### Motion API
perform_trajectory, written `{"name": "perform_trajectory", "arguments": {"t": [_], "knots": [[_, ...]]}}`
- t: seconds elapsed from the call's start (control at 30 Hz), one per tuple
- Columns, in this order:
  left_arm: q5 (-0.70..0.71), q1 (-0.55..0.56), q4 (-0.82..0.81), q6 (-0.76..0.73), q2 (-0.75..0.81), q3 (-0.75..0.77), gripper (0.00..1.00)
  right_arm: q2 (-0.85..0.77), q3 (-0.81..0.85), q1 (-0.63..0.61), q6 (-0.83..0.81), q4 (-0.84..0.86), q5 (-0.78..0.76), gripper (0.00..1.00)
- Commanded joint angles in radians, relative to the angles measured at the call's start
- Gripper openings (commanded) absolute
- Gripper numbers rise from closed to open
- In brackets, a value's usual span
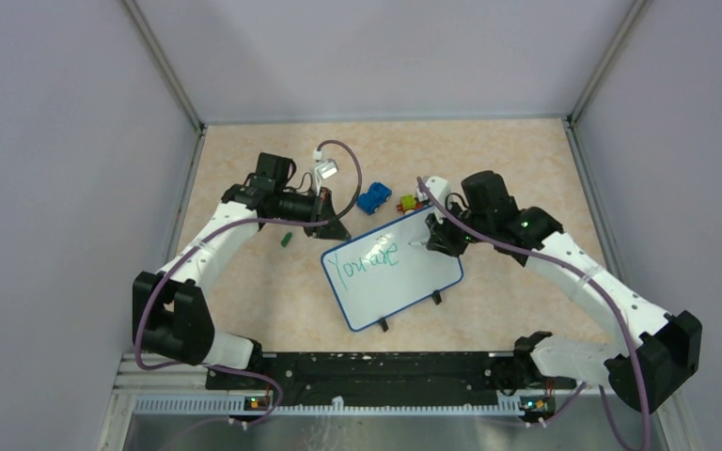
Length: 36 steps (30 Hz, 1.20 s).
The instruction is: Write a sentence on the whiteboard
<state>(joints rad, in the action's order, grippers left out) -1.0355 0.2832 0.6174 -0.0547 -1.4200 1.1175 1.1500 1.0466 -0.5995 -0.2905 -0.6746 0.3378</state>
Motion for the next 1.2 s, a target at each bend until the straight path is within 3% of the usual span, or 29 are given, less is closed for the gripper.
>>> {"name": "perform_trajectory", "arguments": {"t": [0.0,0.6,1.17], "knots": [[0.014,0.008,0.024,-0.015,-0.008,-0.012,0.0,0.009,0.011,-0.006,0.02,0.063,-0.024,0.0],[0.017,0.009,0.025,-0.018,-0.005,-0.015,0.0,0.058,0.013,-0.073,0.019,0.092,-0.035,0.0],[0.019,0.009,0.026,-0.015,-0.012,-0.013,0.0,0.011,-0.05,-0.061,-0.016,0.045,-0.079,0.0]]}}
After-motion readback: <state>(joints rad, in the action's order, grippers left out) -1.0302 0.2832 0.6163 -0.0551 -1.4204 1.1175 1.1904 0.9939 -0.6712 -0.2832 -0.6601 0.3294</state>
